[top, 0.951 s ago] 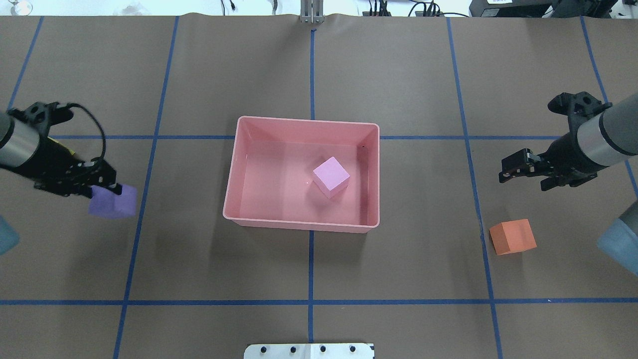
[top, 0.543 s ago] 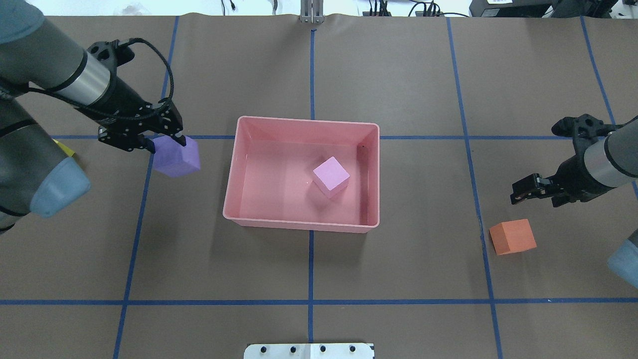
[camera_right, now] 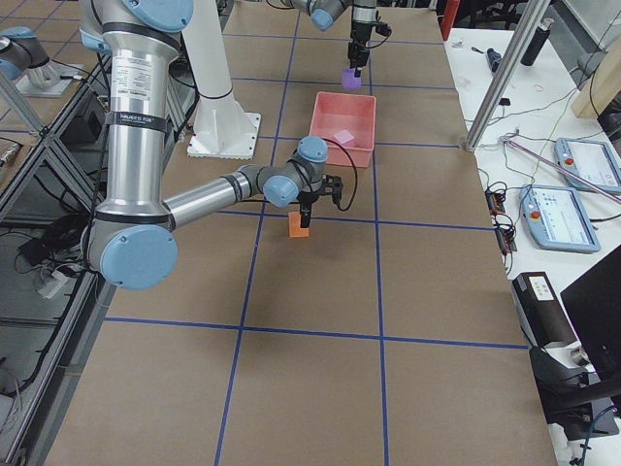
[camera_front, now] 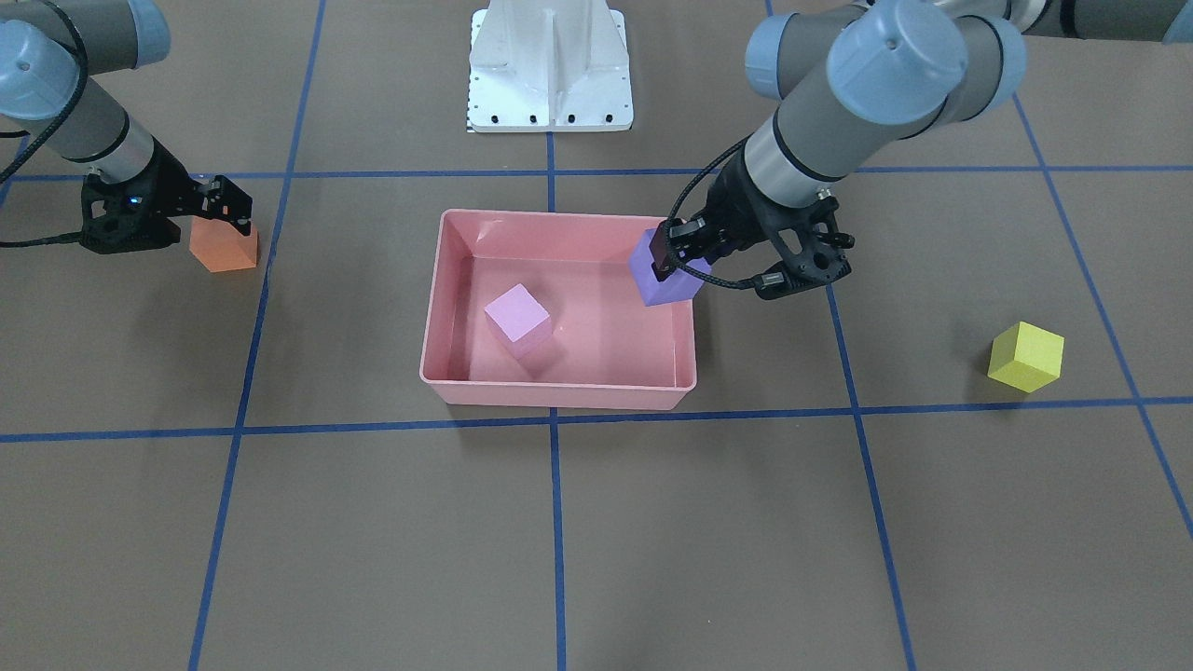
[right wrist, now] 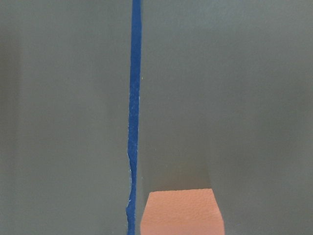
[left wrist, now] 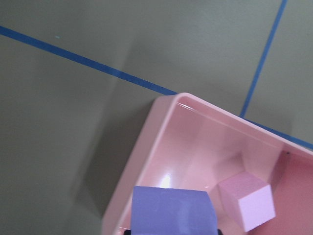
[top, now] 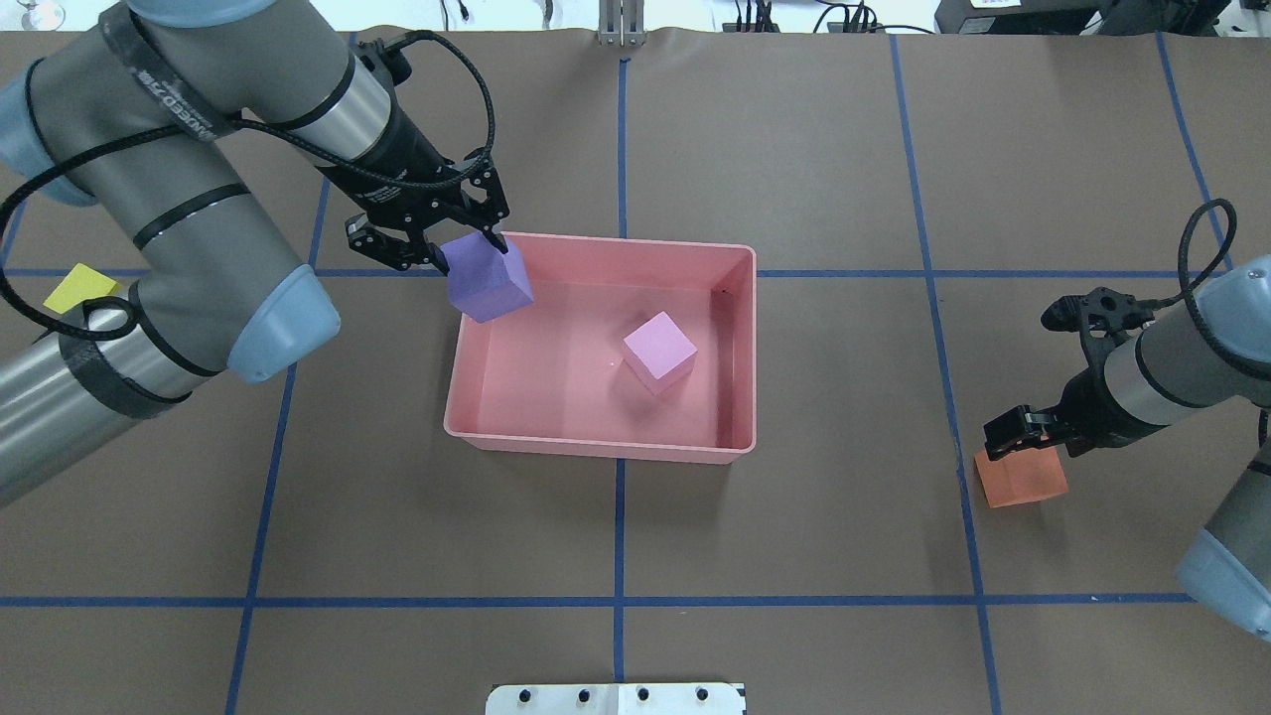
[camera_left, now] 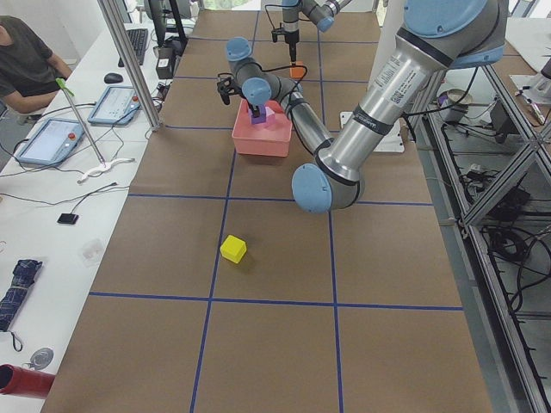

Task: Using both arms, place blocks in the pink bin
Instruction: 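Carry the purple cube to the bin while the right gripper grasps the orange cube, then release the purple cube while the right gripper carries the orange cube to the bin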

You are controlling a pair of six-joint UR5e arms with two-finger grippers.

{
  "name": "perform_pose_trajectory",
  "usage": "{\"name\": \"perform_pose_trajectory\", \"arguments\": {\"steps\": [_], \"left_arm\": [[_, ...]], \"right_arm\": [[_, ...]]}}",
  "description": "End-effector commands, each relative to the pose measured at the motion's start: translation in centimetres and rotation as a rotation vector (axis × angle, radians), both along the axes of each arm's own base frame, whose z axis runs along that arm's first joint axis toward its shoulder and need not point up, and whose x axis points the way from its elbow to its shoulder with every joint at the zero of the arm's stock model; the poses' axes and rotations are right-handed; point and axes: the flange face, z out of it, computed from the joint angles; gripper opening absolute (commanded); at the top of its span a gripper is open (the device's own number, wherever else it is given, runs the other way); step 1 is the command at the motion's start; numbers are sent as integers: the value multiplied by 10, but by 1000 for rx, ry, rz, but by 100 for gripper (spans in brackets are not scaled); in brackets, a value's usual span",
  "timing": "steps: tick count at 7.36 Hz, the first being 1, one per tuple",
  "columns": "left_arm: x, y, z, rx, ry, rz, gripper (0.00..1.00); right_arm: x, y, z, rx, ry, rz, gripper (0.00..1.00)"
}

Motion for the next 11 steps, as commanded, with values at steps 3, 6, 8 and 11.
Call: {"name": "perform_pose_trajectory", "arguments": {"steps": [3,6,8,11], "left_arm": [[64,25,4,19,-66,-6,20],[47,24,10,30,-61,-21,100],[-28,57,87,185,-92,48,100],[-135,40,213,454,-232,182,100]], "right_arm": [[-19,4,17,6,41,-17,85],[-16,5,1,13,11,-19,0],[37,-25,-40,-37,-111,45,0],[8,-121,-226,-113,-174,121,0]]}}
